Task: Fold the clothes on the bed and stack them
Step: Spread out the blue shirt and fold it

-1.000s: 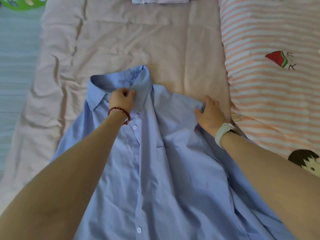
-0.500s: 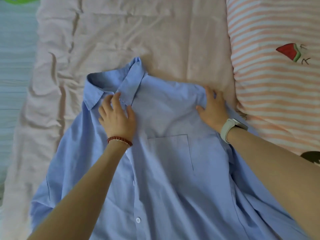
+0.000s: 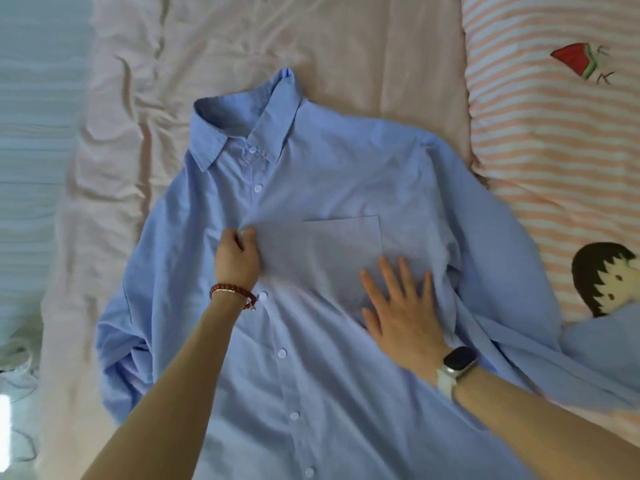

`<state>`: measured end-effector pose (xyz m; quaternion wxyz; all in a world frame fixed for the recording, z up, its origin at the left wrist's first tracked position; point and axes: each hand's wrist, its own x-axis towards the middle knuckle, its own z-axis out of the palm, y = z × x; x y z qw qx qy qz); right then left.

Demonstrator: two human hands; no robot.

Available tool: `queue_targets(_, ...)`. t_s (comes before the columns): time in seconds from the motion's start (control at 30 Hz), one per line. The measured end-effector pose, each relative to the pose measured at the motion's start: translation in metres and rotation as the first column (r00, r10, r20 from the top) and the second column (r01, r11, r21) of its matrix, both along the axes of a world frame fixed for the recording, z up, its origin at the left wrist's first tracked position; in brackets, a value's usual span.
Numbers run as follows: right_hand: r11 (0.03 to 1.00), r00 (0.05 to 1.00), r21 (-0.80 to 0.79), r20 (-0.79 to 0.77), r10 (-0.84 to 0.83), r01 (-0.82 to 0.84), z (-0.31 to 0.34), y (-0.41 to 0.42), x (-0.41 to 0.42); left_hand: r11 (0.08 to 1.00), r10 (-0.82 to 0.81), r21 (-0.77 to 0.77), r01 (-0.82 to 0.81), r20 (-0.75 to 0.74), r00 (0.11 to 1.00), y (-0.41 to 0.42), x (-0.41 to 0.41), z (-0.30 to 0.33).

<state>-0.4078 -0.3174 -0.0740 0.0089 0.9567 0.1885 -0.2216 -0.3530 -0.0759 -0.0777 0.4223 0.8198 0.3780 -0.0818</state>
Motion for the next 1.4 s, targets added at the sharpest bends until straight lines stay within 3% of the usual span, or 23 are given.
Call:
queue_targets(0.07,0.998,0.999,-0.056,-0.036,0.034,-0.036,-0.004,-0.025,0.005,0.998,0.015,-0.055,-0.016,-0.015,1.000,0.005,-0.007,0.000)
queue_targets(0.17,0.997,0.997,-0.064,-0.069,0.048,-0.052,-0.007,-0.052,0.025,0.896,-0.052,-0.442,-0.033,-0.180,0.982,0.003,-0.028,0.001)
queue_targets(0.23,0.997,0.998,-0.079,-0.055,0.013,-0.018,-0.006,-0.057,0.031,0.828,-0.120,-0.560,-0.032,-0.232,0.965,0.000,-0.047,0.004)
queue_targets(0.3,0.994,0.997,-0.091,-0.024,-0.067,0.065,-0.005,-0.057,0.029,0.867,-0.191,-0.497,0.046,-0.245,0.950,-0.005,-0.068,0.004)
queue_targets(0.37,0.982,0.982,-0.022,0.014,-0.186,0.187,0.003,-0.054,0.021,0.957,-0.193,-0.263,0.120,-0.272,0.943,-0.010,-0.091,0.002)
queue_targets(0.43,0.954,0.952,0.099,0.088,-0.293,0.284,0.020,-0.054,0.011,0.996,-0.089,-0.045,0.080,-0.267,0.960,-0.019,-0.108,0.005)
queue_targets(0.53,0.916,0.870,0.261,0.315,-0.378,0.304,0.046,-0.077,-0.009,0.988,-0.048,0.138,0.073,-0.174,0.984,-0.047,-0.118,0.011)
queue_targets(0.63,0.877,0.794,0.206,0.373,-0.481,0.434,0.061,-0.118,-0.023,0.926,-0.150,0.333,0.180,-0.113,0.982,-0.082,-0.114,0.019)
queue_targets(0.73,0.797,0.746,0.205,0.279,-0.604,0.568,0.065,-0.159,-0.032,0.888,-0.342,0.296,0.353,-0.090,0.935,-0.119,-0.104,0.023)
queue_targets(0.8,0.856,0.817,0.216,0.262,-0.514,0.469,0.067,-0.178,-0.037,0.847,-0.480,0.233,0.478,-0.052,0.875,-0.149,-0.095,0.023)
queue_targets(0.9,0.956,0.936,0.215,0.247,-0.251,0.200,0.071,-0.200,-0.035,0.739,-0.660,0.183,0.648,0.005,0.751,-0.196,-0.081,0.028)
queue_targets(0.97,0.941,0.946,0.287,0.215,-0.244,0.178,0.077,-0.213,-0.029,0.673,-0.732,0.196,0.713,0.042,0.680,-0.222,-0.067,0.035)
queue_targets(1.07,0.807,0.844,0.463,0.199,-0.499,0.368,0.092,-0.241,-0.009,0.640,-0.766,0.235,0.732,0.126,0.630,-0.255,-0.037,0.054)
queue_targets(1.17,0.751,0.738,0.515,0.295,-0.607,0.412,0.111,-0.288,0.020,0.598,-0.800,0.305,0.742,0.176,0.573,-0.284,-0.002,0.071)
queue_targets(1.3,0.736,0.639,0.423,0.374,-0.673,0.528,0.112,-0.353,0.051,0.459,-0.883,0.424,0.781,0.124,0.452,-0.320,0.043,0.073)
queue_targets(1.4,0.757,0.671,0.221,0.357,-0.650,0.615,0.093,-0.391,0.054,0.313,-0.928,0.417,0.853,-0.059,0.369,-0.346,0.069,0.063)
